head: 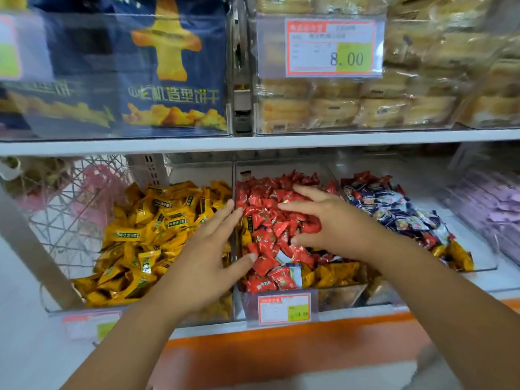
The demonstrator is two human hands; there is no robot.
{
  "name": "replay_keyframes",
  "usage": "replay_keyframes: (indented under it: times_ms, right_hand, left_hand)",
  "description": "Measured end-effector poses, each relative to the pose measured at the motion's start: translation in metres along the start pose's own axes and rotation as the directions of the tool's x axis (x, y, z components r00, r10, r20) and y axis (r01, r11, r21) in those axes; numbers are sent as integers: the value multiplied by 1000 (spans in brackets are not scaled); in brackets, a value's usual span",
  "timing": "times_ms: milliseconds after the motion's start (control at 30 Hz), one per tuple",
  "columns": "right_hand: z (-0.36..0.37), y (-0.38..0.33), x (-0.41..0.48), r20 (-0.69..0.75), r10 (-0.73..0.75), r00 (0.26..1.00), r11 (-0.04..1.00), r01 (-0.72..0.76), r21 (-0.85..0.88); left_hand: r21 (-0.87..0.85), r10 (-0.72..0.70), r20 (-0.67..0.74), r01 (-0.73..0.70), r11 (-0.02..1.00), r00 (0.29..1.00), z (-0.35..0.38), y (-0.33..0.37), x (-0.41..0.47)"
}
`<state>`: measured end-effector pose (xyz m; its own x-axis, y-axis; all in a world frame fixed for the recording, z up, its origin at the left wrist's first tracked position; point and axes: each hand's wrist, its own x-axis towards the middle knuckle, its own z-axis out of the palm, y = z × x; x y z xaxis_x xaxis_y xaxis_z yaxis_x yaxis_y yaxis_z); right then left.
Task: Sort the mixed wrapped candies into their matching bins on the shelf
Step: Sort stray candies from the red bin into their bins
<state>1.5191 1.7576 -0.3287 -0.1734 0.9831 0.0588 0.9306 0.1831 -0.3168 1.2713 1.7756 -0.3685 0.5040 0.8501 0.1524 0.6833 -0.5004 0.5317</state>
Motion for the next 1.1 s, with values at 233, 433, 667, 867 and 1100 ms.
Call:
replay_keyframes:
  times_ms: [233, 433, 667, 867, 1100]
  right_hand:
    - [-8, 0, -41, 186, 59, 981, 989, -33, -144]
    - [-8, -6, -32, 430, 115, 896, 987, -55, -150]
    - [6, -5, -27, 445, 99, 890, 994, -70, -80]
    - [25, 2, -26, 200, 22, 980, 998, -34, 58]
    - [17, 4, -24, -201, -12, 980, 987, 44, 153]
  left_hand:
    - [151, 24, 47, -31, 988, 999, -4, 0, -3]
    - [190, 168, 16, -168, 967, 986, 4, 7, -11]
    - [290, 186, -59, -161, 943, 981, 19, 9, 1]
    - [348, 115, -96, -75, 934, 989, 23, 20, 8]
    - [147, 182, -99, -167, 975, 978, 18, 26, 1]
